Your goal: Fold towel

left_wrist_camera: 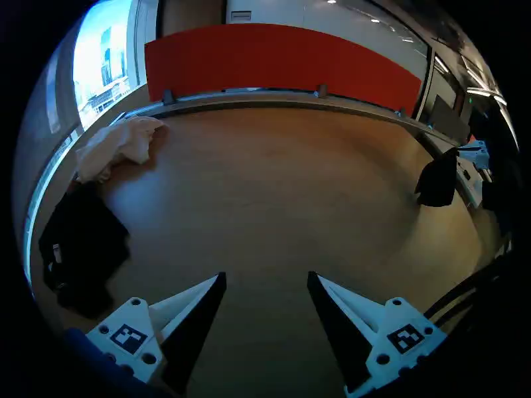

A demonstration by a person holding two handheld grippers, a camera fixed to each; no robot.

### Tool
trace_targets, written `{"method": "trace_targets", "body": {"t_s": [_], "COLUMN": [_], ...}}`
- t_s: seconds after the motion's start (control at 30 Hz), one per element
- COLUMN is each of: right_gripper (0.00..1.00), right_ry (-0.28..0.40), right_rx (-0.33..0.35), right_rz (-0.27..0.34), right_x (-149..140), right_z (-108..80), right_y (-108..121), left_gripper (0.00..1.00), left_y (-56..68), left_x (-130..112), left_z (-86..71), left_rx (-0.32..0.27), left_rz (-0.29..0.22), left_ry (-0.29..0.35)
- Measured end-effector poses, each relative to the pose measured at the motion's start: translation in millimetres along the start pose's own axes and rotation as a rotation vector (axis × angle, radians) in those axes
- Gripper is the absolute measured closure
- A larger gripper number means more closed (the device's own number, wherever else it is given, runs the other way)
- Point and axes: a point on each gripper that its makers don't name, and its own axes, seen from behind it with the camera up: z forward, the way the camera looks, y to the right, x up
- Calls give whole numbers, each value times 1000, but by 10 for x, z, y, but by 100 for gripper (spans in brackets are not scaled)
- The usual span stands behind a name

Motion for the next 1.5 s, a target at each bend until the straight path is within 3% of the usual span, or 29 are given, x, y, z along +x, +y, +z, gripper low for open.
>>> {"method": "trace_targets", "body": {"t_s": [0.33, 0.67, 0.97, 1.5], "right_gripper": [96, 96, 96, 96], "right_ry": [-31, -110, -192, -279], "right_rx": [-36, -81, -124, -184], "right_rz": [27, 80, 150, 224], "right_x": [-297, -866, -1393, -1883], "right_z": [-131, -271, -333, -379], "right_y": [198, 317, 342, 349], "left_gripper": [10, 10, 10, 10], "left_y": [89, 149, 146, 112], "left_x": [28, 27, 39, 29], "left_z": [12, 26, 35, 29], "left_rx": [-4, -9, -8, -4], "left_rz": [15, 29, 40, 47], "left_ry": [-1, -4, -5, -8]}}
